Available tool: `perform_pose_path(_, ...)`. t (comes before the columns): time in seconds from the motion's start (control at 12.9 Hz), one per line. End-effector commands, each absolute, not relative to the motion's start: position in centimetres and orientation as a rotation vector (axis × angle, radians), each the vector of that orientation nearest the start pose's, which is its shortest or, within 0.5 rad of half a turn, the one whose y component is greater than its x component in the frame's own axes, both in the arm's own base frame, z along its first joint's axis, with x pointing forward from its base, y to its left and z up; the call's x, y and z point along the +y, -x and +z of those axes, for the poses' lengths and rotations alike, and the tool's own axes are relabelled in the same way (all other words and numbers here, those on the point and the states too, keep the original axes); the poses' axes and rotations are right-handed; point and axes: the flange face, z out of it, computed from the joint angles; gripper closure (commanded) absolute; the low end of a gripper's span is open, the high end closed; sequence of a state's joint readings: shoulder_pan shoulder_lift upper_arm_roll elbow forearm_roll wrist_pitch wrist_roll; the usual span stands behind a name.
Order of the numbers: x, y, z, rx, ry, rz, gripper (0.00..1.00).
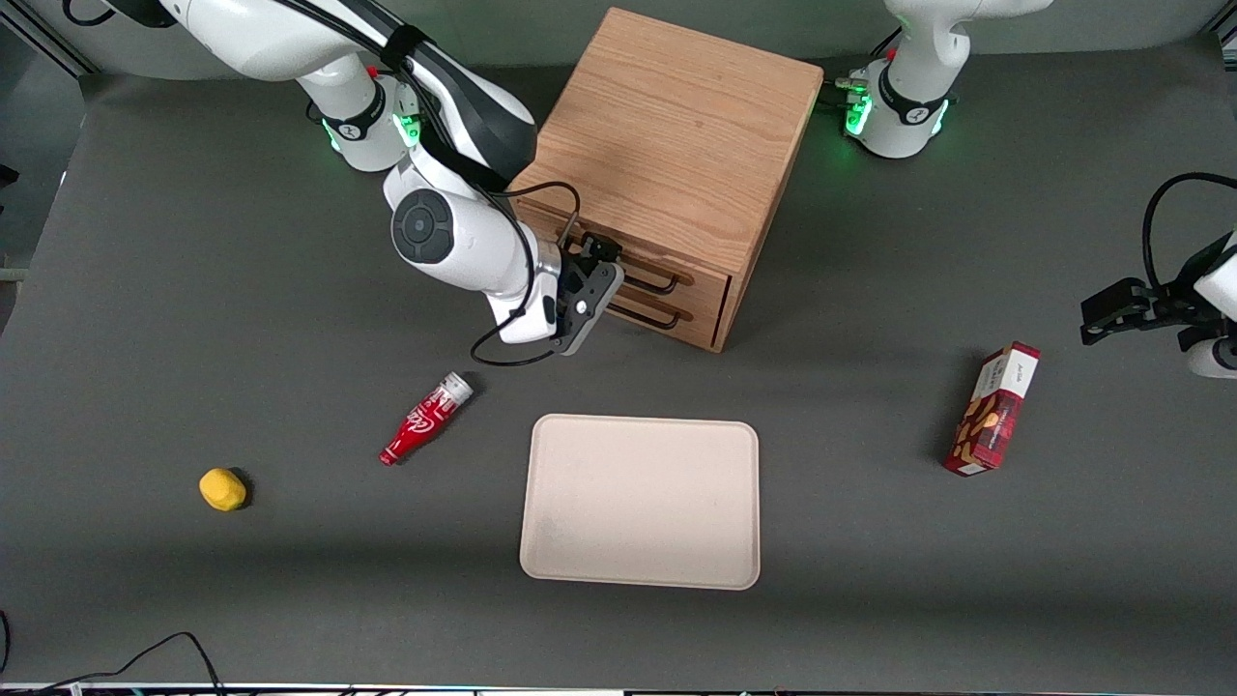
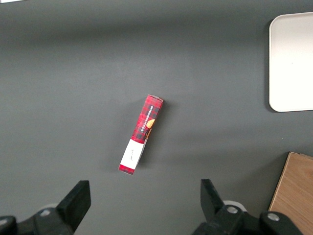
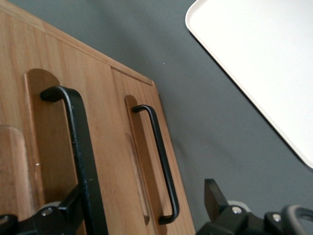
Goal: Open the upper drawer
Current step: 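Pull the handle with the right gripper, sliding the upper drawer out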
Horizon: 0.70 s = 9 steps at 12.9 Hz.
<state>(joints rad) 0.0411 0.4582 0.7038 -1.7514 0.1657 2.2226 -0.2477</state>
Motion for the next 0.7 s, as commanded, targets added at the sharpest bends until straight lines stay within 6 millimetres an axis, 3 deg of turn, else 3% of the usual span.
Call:
perform_pose_path(0.0, 40.2, -53.8, 36.7, -1.110, 2.517, -0.075, 0.00)
perform_pose_path(0.31, 38.3, -57.2, 37.5, -1.113, 2.551, -0.163, 0.00)
perform_pose_path(0.62, 34.4, -61.2, 39.1, -1.085, 2.583, -0.252, 0.00)
